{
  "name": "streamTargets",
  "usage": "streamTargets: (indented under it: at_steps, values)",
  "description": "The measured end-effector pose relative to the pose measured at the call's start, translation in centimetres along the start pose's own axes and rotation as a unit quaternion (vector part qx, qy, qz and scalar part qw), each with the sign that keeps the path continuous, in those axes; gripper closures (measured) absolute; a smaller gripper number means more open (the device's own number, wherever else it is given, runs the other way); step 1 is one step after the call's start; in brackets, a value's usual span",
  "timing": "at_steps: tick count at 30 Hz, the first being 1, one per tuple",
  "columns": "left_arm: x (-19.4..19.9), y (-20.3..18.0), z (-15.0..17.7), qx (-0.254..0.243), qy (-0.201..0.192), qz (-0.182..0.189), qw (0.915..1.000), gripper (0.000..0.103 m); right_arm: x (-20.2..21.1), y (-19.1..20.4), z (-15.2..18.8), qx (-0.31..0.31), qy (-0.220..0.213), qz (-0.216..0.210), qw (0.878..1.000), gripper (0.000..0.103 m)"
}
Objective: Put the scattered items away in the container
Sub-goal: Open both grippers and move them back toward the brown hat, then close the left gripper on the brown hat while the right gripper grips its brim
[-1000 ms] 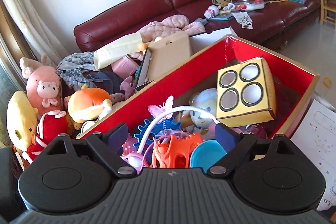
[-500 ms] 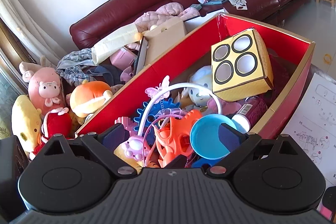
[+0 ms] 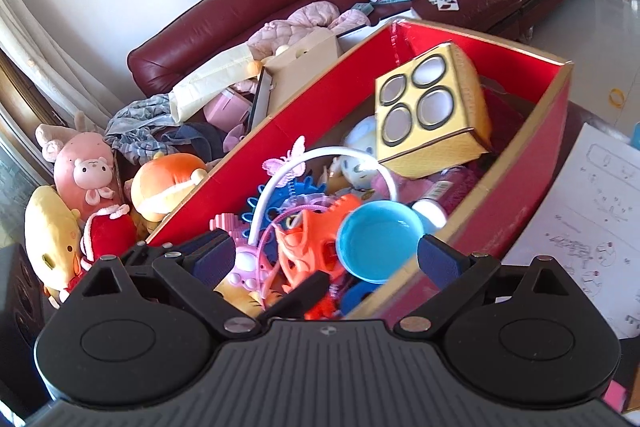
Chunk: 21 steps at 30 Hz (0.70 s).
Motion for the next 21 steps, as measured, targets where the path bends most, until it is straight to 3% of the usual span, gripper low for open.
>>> streamTargets:
  at_steps: [5, 12, 17, 21]
  values:
    - [1.2, -2.1, -0.7, -0.015, -0.019, 0.025, 0.9994, 0.003, 4.5, -3.9, 0.8, -0.009, -0.022, 0.049, 0.998, 0.003]
    - [2.0, -7.8, -0.7, -0.061, -0.026, 0.083, 0.9944, 0.003, 11.4, -11.8, 3.9, -0.103, -0.054, 0.114, 0.987, 0.003]
    - [1.8, -13.2, 1.2, -0.108, -0.010, 0.123, 0.9864, 0.003, 14.9, -16.2, 7.4, -0.164, -0.069, 0.158, 0.971, 0.003]
    - [0.3, -17.5, 3.9, -0.145, 0.028, 0.153, 0.9770, 0.003, 16.5, -18.7, 10.9, -0.183, -0.067, 0.199, 0.961, 0.003]
Point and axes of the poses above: each gripper's, at about its wrist camera, not at the fingertips, and x roughly against the way its jaws point, y to its left, z to its underside, the point moved 2 cm from there along -x, roughly the way its jaws point, and after that the axes turned 11 degrees about -z, right-handed, at the moved point
